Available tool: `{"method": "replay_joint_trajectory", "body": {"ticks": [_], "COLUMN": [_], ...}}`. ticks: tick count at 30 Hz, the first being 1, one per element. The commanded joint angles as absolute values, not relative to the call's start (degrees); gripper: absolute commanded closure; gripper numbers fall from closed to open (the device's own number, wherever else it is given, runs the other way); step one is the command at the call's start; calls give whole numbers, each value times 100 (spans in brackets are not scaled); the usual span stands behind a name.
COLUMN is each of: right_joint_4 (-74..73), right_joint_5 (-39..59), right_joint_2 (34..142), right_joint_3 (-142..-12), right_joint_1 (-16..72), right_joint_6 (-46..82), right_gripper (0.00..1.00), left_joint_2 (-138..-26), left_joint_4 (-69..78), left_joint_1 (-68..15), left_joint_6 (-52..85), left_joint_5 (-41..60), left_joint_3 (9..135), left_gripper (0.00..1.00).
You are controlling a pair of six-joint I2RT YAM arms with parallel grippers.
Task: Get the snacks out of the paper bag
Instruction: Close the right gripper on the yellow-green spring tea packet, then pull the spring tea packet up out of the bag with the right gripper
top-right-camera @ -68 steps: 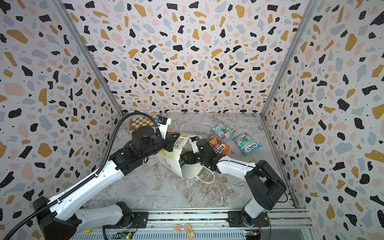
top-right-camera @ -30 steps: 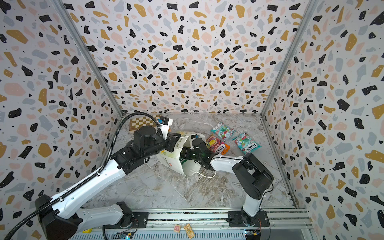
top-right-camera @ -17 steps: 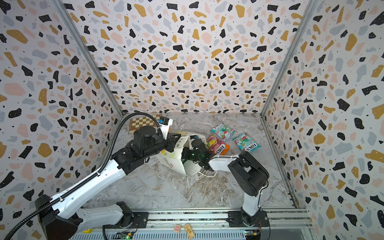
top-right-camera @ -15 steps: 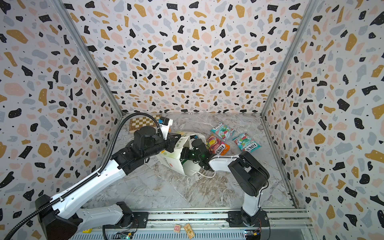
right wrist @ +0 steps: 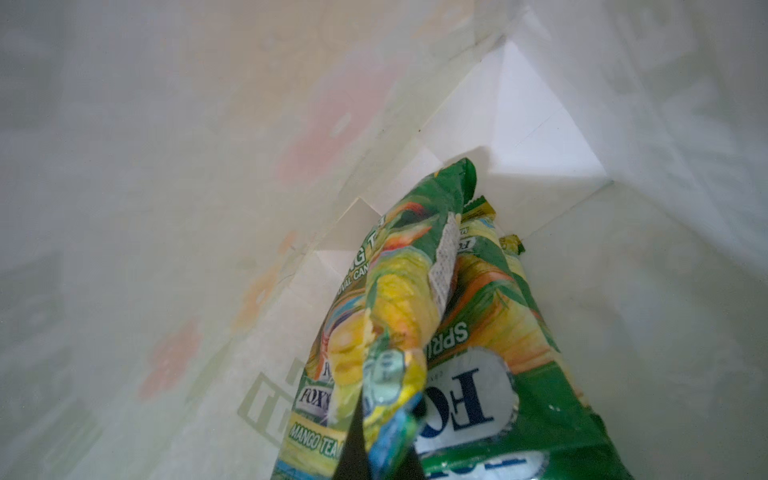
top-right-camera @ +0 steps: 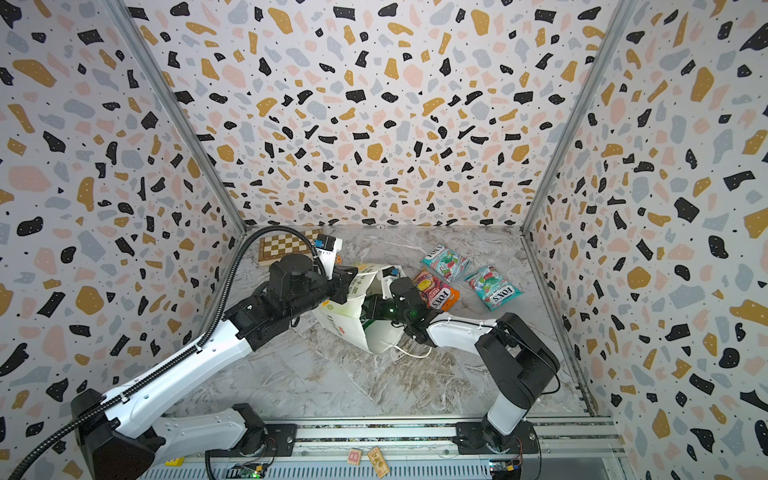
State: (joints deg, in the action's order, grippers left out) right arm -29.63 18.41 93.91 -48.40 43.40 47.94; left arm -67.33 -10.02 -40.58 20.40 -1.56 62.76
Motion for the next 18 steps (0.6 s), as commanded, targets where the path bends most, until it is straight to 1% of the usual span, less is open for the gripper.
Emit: {"method": "replay_joint_trajectory", "body": {"ticks": [1, 18], "right_joint_4": [-2830, -1564], "right_joint_5": [1897, 1676], "right_joint_2": [8965, 7624], "right_joint_3": [-4777, -4500], "right_joint_1": [4329, 4289], "right_joint_6": [4536, 3384], "right_gripper": [100, 100], "left_joint_2": [-6603, -6590], "left_joint_4": [-848, -808], "left_joint_1": [-4069, -4069], "left_joint_6": [2093, 2082], "left_joint_5": [-434, -510], "left_joint_3": [6226, 6203], "left_gripper": [100, 100]}}
